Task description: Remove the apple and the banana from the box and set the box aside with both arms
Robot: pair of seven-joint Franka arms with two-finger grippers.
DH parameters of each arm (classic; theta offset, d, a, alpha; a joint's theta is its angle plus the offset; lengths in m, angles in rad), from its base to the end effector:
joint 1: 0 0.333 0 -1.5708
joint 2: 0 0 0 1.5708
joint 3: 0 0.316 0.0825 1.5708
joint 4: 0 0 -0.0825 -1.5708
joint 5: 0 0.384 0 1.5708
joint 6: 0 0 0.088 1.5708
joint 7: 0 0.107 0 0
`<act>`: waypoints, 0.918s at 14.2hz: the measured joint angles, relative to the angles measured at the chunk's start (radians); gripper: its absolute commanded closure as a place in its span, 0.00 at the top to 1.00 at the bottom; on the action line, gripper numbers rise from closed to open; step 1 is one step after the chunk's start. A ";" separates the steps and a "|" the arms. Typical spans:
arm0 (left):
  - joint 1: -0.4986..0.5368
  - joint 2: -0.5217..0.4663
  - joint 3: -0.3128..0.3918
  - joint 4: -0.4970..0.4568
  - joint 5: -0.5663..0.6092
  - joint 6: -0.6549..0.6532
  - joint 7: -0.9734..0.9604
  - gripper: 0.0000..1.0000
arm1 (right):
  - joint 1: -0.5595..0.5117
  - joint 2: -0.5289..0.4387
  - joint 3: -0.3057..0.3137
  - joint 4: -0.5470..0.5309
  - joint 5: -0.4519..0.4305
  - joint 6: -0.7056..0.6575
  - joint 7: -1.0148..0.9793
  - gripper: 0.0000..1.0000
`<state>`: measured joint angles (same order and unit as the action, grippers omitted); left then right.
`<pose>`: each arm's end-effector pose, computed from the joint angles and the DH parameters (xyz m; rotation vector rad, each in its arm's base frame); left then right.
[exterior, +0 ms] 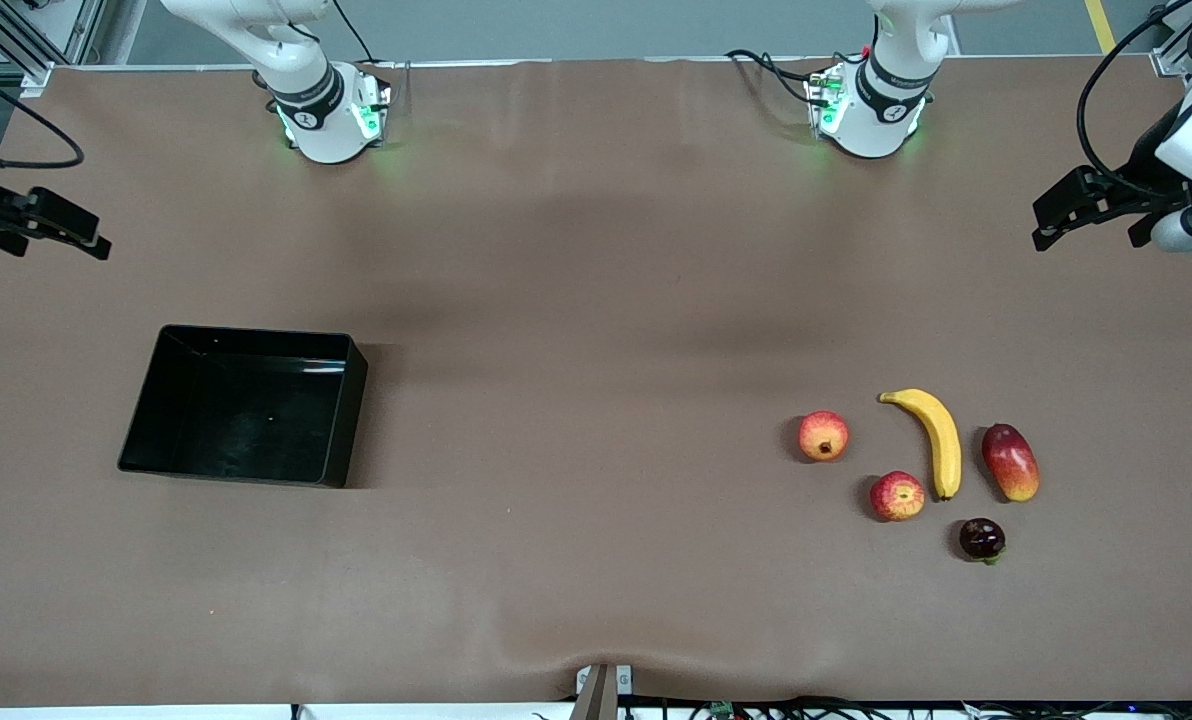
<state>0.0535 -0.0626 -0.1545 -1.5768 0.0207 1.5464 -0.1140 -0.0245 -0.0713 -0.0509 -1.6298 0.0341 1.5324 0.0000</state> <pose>0.5301 -0.0544 0.6532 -3.1143 -0.0218 -0.0538 0.5266 -0.0370 0.6321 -3.1005 0.1153 0.0384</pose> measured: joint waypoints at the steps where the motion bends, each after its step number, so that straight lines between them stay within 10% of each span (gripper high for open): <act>1: -0.001 0.000 0.000 0.003 0.000 0.000 0.000 1.00 | 0.001 0.000 0.000 0.012 0.000 0.001 0.000 1.00; 13: -0.005 0.026 -0.003 0.012 0.000 0.001 0.000 1.00 | 0.010 0.008 0.000 0.020 -0.029 0.014 0.000 1.00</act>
<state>0.0480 -0.0369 -0.1578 -1.5653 0.0206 1.5471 -0.1140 -0.0149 -0.0638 -0.0508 -1.6098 0.0051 1.5464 0.0003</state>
